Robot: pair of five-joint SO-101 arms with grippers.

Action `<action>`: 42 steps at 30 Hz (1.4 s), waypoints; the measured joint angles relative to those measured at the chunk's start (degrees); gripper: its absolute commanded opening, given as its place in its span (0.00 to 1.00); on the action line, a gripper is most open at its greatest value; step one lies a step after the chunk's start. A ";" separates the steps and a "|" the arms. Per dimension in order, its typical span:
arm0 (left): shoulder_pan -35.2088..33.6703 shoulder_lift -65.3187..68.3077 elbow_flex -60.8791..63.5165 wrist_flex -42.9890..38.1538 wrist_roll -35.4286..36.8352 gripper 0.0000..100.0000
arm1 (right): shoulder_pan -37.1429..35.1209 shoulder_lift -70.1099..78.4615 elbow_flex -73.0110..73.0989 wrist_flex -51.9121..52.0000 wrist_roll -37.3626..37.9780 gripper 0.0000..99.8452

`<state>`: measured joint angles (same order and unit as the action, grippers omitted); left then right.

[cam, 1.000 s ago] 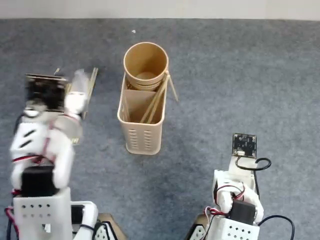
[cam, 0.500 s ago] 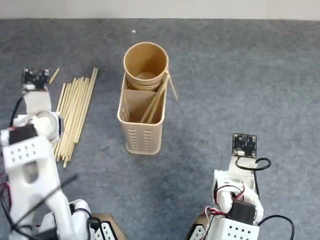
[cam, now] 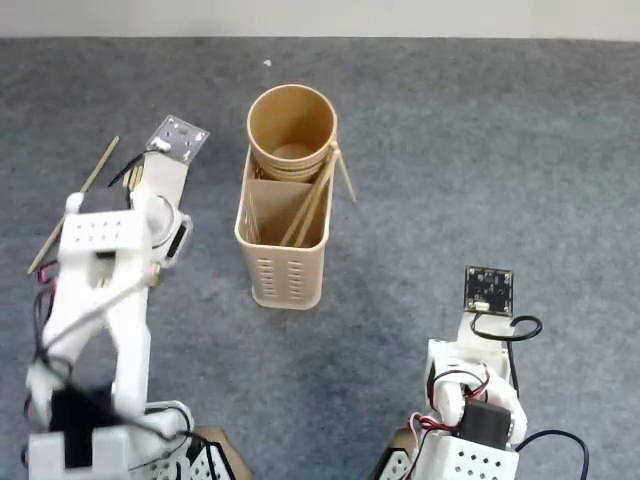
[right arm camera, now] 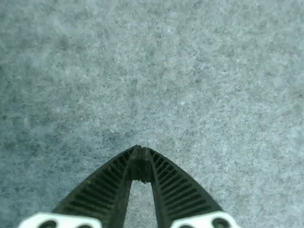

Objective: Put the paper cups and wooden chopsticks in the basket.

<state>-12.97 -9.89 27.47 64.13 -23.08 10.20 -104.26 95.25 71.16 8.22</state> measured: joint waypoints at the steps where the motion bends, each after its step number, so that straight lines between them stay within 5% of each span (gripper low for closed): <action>1: 0.00 2.81 -0.97 -0.44 -0.26 0.19 | 0.00 0.00 0.00 0.00 0.00 0.01; 21: -6.24 27.60 -14.86 -7.12 0.44 0.19 | 0.00 0.00 0.00 0.00 0.00 0.01; 42: -2.81 17.32 -15.12 -1.49 0.26 0.19 | 0.00 0.00 0.00 0.00 0.00 0.01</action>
<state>-15.78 7.43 12.35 62.64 -22.81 10.20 -104.26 95.25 71.16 8.22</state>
